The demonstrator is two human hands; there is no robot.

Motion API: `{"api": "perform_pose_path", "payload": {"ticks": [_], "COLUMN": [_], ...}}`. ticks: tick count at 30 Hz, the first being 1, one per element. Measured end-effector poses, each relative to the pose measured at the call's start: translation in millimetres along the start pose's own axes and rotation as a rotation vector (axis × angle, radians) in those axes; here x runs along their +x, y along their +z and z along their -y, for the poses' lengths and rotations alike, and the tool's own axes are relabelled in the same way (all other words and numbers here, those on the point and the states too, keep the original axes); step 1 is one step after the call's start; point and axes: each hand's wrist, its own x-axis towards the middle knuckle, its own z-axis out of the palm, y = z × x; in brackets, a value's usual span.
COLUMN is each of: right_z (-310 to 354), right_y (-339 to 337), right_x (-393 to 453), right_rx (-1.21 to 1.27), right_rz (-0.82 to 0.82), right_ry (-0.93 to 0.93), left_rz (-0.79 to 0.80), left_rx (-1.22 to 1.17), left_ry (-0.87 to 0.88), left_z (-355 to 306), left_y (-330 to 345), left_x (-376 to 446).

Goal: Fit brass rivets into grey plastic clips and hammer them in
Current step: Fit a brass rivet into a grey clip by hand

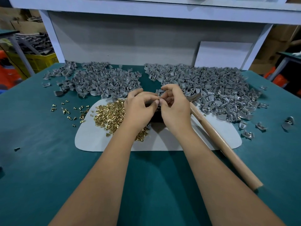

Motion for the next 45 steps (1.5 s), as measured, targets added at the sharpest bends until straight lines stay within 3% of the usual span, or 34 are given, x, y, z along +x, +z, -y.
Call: {"api": "perform_pose_path", "payload": {"ticks": [14, 23, 31, 39, 42, 45], "right_z": [-6.2, -9.3, -15.8, -14.0, -14.6, -14.0], "right_y": [-0.6, -7.6, -5.3, -8.6, -7.6, -6.0], "right_x": [2.6, 8.4, 7.2, 7.0, 5.5, 4.4], "right_rx": [0.002, 0.160, -0.043, -0.025, -0.035, -0.056], "right_rz": [-0.057, -0.020, 0.083, -0.036, -0.020, 0.026], "right_ry": [0.026, 0.132, 0.109, 0.133, 0.156, 0.144], "left_rz": [-0.013, -0.022, 0.148, 0.044, 0.042, 0.139], "left_rx": [-0.141, -0.188, 0.053, 0.085, -0.043, -0.122], "left_ry": [-0.064, -0.095, -0.129, -0.131, -0.111, -0.033], "left_z": [-1.8, 1.9, 8.5, 11.5, 12.0, 9.0], "left_y": [-1.4, -2.0, -4.0, -1.7, -2.5, -2.9], "left_x": [-2.6, -2.0, -2.7, -5.3, -4.7, -3.5]}}
